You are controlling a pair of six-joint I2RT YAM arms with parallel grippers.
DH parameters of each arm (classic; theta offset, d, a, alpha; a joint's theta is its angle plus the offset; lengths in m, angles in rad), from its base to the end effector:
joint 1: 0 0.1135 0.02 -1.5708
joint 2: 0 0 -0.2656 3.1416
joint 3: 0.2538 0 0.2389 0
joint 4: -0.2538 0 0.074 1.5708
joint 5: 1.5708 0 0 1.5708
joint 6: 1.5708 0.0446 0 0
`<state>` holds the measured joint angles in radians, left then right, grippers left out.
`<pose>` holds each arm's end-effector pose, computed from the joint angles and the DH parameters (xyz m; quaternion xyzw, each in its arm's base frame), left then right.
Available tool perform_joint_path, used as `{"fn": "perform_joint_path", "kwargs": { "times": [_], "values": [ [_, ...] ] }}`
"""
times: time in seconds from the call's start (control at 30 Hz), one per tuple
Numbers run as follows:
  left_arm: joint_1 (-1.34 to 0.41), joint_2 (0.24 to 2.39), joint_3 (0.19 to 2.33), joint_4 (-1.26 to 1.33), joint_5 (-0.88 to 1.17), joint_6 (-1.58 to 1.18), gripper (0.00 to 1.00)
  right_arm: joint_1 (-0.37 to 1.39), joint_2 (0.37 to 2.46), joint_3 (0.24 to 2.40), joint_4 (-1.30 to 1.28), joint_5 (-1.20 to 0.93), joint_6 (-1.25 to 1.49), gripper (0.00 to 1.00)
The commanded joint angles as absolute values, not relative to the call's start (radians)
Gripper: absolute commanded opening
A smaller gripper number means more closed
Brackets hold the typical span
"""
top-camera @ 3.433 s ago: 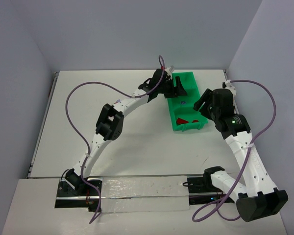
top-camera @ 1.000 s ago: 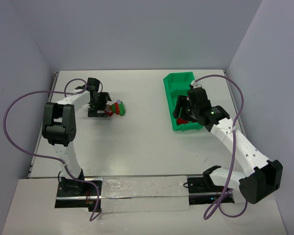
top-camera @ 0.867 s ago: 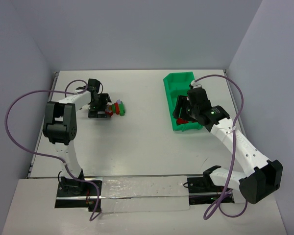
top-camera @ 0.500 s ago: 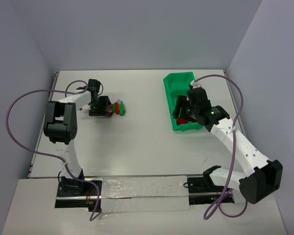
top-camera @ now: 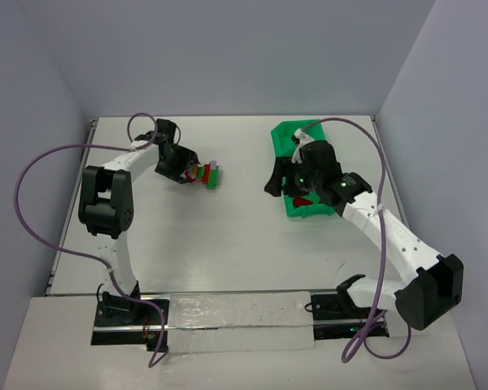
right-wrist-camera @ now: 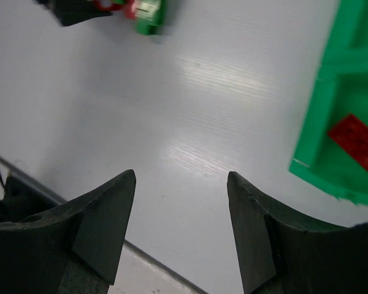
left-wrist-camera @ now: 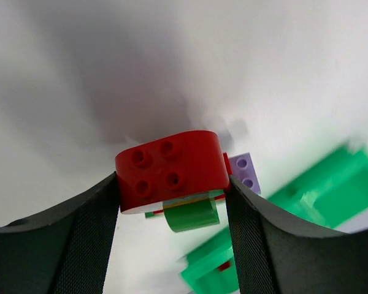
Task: Sort the legos into containers by color
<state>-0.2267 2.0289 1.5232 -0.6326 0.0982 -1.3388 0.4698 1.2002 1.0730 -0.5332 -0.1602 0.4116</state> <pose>0.4068 -0.0983 0.1847 -0.5060 0.8341 -0.1851 0.1181 0.2233 0.1213 0.3188 -0.0612 0.8939 0.2519 0.3657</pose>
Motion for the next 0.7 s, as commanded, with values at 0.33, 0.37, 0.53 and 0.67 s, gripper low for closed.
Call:
{"fn": "perform_joint_path", "kwargs": {
  "times": [0.33,0.37,0.53,0.67],
  "values": [
    [-0.371,1.875,1.641,-0.490,0.394,-1.036,0.00,0.555,1.433,1.099,-0.073,-0.439,0.316,0.69],
    [-0.371,1.875,1.643,-0.495,0.398,-1.033,0.00,0.556,1.435,1.093,-0.060,-0.425,0.312,0.69],
    [-0.371,1.878,1.638,-0.502,0.407,-1.012,0.00,0.554,1.447,1.101,-0.081,-0.329,0.284,0.70],
    [-0.371,1.881,1.638,-0.505,0.429,-0.975,0.00,0.551,1.465,1.120,-0.124,-0.262,0.230,0.70]
  ]
}}
